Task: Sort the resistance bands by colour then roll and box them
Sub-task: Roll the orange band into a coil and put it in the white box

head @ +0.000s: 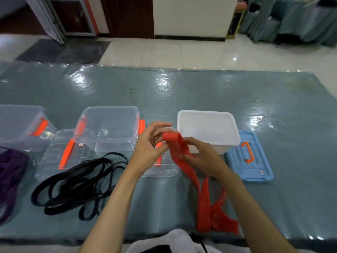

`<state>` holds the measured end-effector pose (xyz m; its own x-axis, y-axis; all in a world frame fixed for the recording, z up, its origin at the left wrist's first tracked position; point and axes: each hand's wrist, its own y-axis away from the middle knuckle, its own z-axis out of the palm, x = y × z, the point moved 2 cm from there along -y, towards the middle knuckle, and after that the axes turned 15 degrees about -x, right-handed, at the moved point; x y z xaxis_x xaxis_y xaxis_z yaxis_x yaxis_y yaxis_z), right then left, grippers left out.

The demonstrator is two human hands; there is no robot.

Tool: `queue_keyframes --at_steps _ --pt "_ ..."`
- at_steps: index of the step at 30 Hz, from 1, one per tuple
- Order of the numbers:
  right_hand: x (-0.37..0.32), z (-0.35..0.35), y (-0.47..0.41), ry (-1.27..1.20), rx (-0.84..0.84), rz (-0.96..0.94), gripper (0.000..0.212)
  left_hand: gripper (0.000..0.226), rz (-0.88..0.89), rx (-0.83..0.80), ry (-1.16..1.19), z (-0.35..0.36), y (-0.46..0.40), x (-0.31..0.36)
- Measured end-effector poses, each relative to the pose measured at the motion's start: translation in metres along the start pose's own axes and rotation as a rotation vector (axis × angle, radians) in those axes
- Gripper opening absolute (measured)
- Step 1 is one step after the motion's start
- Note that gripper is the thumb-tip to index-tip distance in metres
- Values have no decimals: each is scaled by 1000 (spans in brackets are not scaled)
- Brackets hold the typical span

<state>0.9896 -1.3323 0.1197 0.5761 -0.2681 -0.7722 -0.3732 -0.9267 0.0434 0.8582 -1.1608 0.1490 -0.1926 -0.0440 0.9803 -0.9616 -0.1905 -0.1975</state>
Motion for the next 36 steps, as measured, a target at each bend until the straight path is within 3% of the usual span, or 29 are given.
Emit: queue_keyframes --at_steps 2,4,8,10,13,16,22,25,28,30,33,36 --pt "-5 -6 -2 -35 42 4 28 45 11 21 39 4 -10 7" --pt "-10 -12 -2 -41 95 -14 17 43 25 53 99 9 -18 12" --pt "-17 -22 -4 42 268 -60 15 51 78 169 219 19 -33 19" --pt "-21 -25 -6 20 325 -60 18 52 64 301 199 29 -39 20" --pt "-30 -26 -10 -46 446 -66 24 30 30 464 134 45 -42 16" --pt "-31 -29 -10 -109 537 -69 29 26 -10 415 96 60 -42 9" --pt "-35 -23 -8 -82 451 -100 34 19 -40 413 93 68 -42 0" --pt "-37 -19 -9 -339 362 -48 26 16 -8 431 47 66 -46 -3" --pt "-45 -25 -10 -642 362 54 57 17 23 368 -89 69 -50 -6" --pt "-49 -35 -13 -711 392 130 64 20 37 349 -206 71 -53 -8" --pt "-48 -48 -15 -749 418 190 52 32 76 307 -326 73 -55 -8" --pt "-46 -54 -17 -775 368 218 36 28 105 243 -251 65 -56 -13"
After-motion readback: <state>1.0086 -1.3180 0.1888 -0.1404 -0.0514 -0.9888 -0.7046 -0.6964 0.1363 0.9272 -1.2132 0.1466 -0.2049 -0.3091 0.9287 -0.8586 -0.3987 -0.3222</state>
